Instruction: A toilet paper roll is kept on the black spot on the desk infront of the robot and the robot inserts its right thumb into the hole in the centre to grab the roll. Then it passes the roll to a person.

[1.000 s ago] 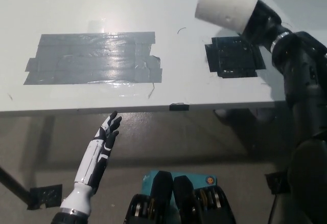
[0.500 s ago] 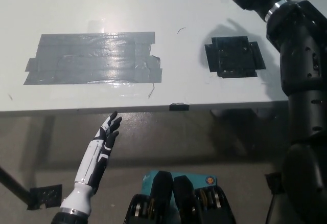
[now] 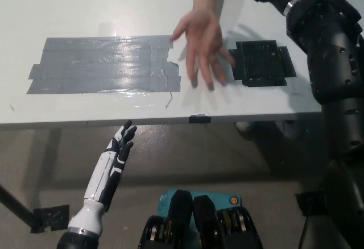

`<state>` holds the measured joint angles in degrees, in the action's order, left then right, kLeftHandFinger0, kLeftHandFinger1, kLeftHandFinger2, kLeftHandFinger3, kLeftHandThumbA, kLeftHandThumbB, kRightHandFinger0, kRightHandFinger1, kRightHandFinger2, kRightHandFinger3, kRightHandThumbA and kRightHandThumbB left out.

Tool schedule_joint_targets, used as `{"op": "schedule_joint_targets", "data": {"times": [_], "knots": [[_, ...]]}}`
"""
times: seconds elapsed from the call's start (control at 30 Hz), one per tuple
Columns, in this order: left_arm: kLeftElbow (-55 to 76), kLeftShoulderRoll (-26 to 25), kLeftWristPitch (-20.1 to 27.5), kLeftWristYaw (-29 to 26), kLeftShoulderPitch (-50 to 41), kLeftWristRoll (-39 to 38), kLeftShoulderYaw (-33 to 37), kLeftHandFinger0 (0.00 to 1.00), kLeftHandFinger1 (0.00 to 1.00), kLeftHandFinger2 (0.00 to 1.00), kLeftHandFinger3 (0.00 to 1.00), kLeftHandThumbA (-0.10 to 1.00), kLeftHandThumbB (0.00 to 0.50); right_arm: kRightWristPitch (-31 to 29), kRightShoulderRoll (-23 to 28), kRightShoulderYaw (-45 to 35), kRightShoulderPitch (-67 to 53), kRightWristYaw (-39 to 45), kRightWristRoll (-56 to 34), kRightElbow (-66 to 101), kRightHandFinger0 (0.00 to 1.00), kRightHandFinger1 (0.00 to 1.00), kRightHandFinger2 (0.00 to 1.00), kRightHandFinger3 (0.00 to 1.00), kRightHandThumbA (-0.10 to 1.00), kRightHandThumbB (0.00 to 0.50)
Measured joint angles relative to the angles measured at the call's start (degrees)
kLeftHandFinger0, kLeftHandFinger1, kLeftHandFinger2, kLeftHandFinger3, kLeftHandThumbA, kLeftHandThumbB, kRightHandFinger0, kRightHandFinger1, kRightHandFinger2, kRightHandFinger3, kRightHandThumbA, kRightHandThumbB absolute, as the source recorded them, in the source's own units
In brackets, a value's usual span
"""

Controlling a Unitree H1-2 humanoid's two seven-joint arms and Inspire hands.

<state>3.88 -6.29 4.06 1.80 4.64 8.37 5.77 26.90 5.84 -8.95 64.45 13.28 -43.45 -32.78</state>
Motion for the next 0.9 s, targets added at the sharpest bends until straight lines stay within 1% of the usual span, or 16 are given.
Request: {"op": "schedule_joint_targets", "data": {"times": [0.07, 0.1, 0.2, 0.23, 0.3, 0.37, 0.5, 0.53, 0.57, 0.63, 0.73, 0.77, 0.8, 0.83, 0.87, 0.9], "knots": [[0.0, 0.0, 0.0, 0.0, 0.0, 0.0, 0.0, 1.00, 1.00, 1.00, 1.00, 1.00, 0.105, 0.0, 0.4, 0.5, 0.0, -0.7, -0.9, 0.4, 0.00, 0.44, 0.84, 0.97, -0.10, 0.071], [0.0, 0.0, 0.0, 0.0, 0.0, 0.0, 0.0, 1.00, 1.00, 1.00, 1.00, 1.00, 0.104, 0.1, 0.7, 0.8, 0.0, -1.3, -1.6, 0.7, 0.00, 0.43, 0.83, 1.00, -0.10, 0.070], [0.0, 0.0, 0.0, 0.0, 0.0, 0.1, 0.0, 1.00, 1.00, 1.00, 1.00, 1.00, 0.104, 0.1, 1.3, 1.7, 0.0, -2.2, -2.4, 0.7, 0.00, 0.41, 0.85, 1.00, -0.10, 0.066], [0.0, 0.0, 0.0, 0.0, 0.0, 0.1, 0.0, 1.00, 1.00, 1.00, 1.00, 1.00, 0.104, 0.1, 1.4, 2.0, 0.1, -2.5, -2.4, 0.6, 0.00, 0.41, 0.86, 1.00, -0.10, 0.067], [0.0, 0.0, 0.0, 0.0, 0.0, 0.1, 0.0, 1.00, 1.00, 1.00, 1.00, 1.00, 0.103, 0.2, 1.6, 2.7, 0.6, -3.3, -2.1, -0.4, 0.00, 0.50, 0.91, 1.00, -0.10, 0.070], [0.0, 0.0, 0.0, 0.0, 0.1, 0.1, 0.0, 1.00, 1.00, 1.00, 1.00, 1.00, 0.104, 0.2, 2.0, 3.5, 1.9, -4.1, -0.3, -2.3, 0.00, 0.55, 1.00, 1.00, -0.10, 0.093], [0.0, 0.0, 0.0, 0.0, 0.1, 0.1, 0.0, 1.00, 1.00, 1.00, 1.00, 1.00, 0.117, 0.0, 3.0, 6.8, 4.4, -5.7, 4.7, -6.9, 0.00, 0.57, 1.00, 1.00, -0.10, 0.121], [0.0, 0.0, 0.0, 0.0, 0.1, 0.1, 0.0, 1.00, 1.00, 1.00, 1.00, 1.00, 0.113, -0.1, 3.3, 8.0, 4.8, -6.0, 6.1, -8.4, 0.01, 0.58, 0.98, 1.00, -0.10, 0.131], [0.0, 0.0, 0.0, 0.0, 0.1, 0.1, 0.0, 1.00, 1.00, 1.00, 1.00, 1.00, 0.107, -0.3, 3.5, 9.3, 5.1, -6.2, 7.4, -9.8, 0.02, 0.60, 0.96, 1.00, -0.10, 0.142], [0.0, 0.0, 0.0, 0.0, 0.1, 0.1, 0.0, 1.00, 1.00, 1.00, 1.00, 1.00, 0.111, -0.6, 3.9, 12.0, 5.5, -6.5, 9.9, -12.6, 0.10, 0.65, 0.99, 1.00, -0.10, 0.141], [0.0, 0.0, 0.0, 0.0, 0.1, 0.1, 0.0, 1.00, 1.00, 1.00, 1.00, 1.00, 0.116, -1.2, 4.3, 16.2, 5.9, -7.0, 13.7, -16.7, 0.14, 0.64, 1.00, 1.00, -0.10, 0.147], [0.0, 0.0, 0.0, 0.0, 0.1, 0.1, 0.0, 1.00, 1.00, 1.00, 1.00, 1.00, 0.118, -1.3, 4.4, 17.5, 6.0, -7.1, 15.0, -17.8, 0.13, 0.60, 0.99, 1.00, -0.10, 0.155], [0.0, 0.0, 0.0, 0.0, 0.1, 0.1, 0.0, 1.00, 1.00, 1.00, 1.00, 1.00, 0.125, -1.5, 4.6, 18.7, 6.0, -7.2, 16.1, -18.8, 0.12, 0.58, 0.96, 0.97, -0.10, 0.164], [-0.1, 0.0, 0.0, 0.0, 0.1, 0.1, 0.0, 1.00, 1.00, 1.00, 1.00, 1.00, 0.125, -1.6, 4.7, 20.2, 6.1, -7.3, 17.5, -20.0, 0.08, 0.55, 0.93, 0.86, -0.10, 0.167], [-0.1, 0.0, 0.0, 0.0, 0.1, 0.1, 0.0, 1.00, 1.00, 1.00, 1.00, 1.00, 0.122, -1.8, 4.8, 21.5, 6.2, -7.4, 18.6, -20.9, 0.06, 0.54, 0.92, 0.83, -0.10, 0.168], [-0.1, 0.0, 0.0, 0.0, 0.1, 0.1, 0.0, 1.00, 1.00, 1.00, 1.00, 1.00, 0.121, -2.0, 4.9, 22.9, 6.4, -7.6, 19.9, -22.1, 0.05, 0.55, 0.92, 0.83, -0.10, 0.161]]}}
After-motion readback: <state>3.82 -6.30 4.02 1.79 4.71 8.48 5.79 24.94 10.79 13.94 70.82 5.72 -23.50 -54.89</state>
